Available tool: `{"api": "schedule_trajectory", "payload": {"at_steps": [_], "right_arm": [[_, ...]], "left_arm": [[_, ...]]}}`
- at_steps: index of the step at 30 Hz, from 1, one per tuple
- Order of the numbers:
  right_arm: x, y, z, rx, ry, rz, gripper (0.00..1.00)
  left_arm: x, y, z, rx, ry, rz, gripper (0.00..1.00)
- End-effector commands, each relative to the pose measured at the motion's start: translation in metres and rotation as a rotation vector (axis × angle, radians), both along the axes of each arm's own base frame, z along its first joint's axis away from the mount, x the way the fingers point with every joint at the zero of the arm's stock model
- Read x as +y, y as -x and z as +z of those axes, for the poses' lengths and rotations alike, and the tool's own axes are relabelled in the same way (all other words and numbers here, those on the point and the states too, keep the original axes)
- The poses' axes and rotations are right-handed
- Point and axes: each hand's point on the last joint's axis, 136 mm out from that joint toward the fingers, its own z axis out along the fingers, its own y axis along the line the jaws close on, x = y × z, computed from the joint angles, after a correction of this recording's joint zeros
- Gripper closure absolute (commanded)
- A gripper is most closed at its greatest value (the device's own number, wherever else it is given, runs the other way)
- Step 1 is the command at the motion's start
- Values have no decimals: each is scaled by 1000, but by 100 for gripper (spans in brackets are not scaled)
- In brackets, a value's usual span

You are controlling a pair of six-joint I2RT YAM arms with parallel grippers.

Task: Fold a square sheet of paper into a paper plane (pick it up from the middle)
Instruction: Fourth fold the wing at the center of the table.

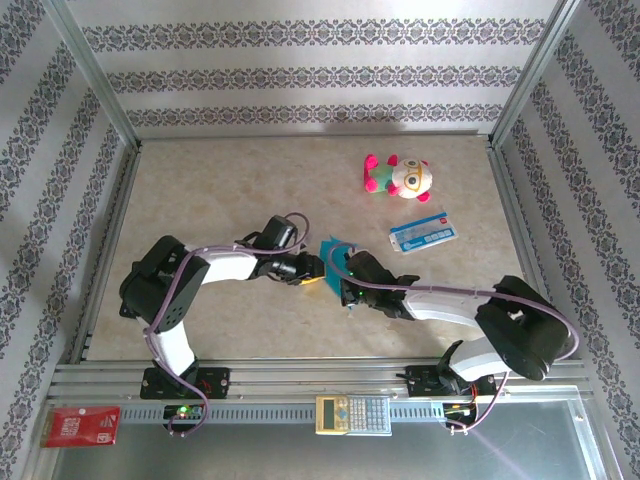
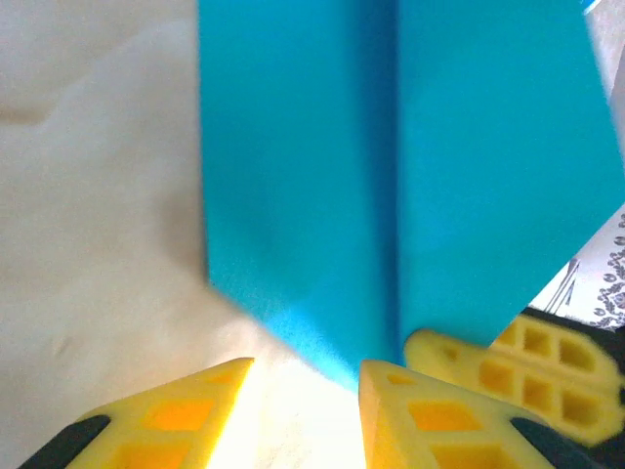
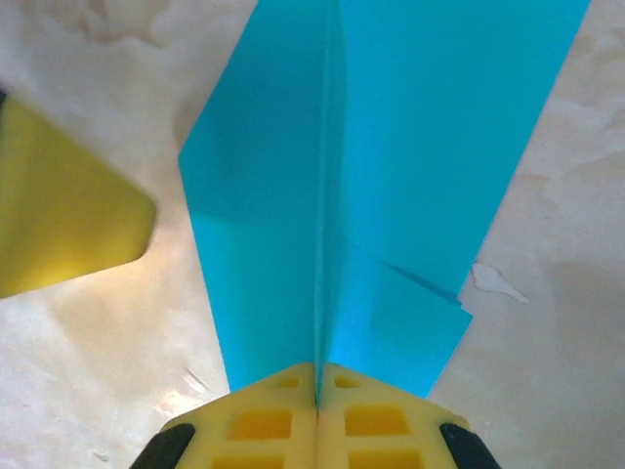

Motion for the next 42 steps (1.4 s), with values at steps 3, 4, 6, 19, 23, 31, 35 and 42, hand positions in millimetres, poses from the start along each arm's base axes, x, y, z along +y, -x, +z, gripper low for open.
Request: {"api": "schedule_trajectory", "payload": {"at_steps": [3, 4, 6, 19, 23, 31, 35, 42], "right_arm": [[38, 6, 32, -3, -265, 115, 100], [44, 8, 36, 2, -298, 141, 100], [56, 12, 40, 14, -343, 183, 100], [78, 21, 23, 97, -510, 180, 100], [76, 22, 18, 101, -538, 143, 100], [63, 19, 4, 108, -565, 12, 100], [58, 19, -2, 116, -566, -36, 100], [57, 23, -15, 149, -551, -60, 100]], "left_arm": [[16, -4, 35, -90, 56, 94, 67], [19, -1, 39, -92, 62, 108, 67], [28, 4, 43, -102, 55, 139, 68], [51, 11, 36, -92, 1, 248, 84], [49, 10, 26, -72, -11, 246, 87], [55, 8, 2, -43, -88, 256, 93], [57, 8, -10, -34, -118, 250, 94], [59, 11, -21, -18, -139, 241, 95]]}}
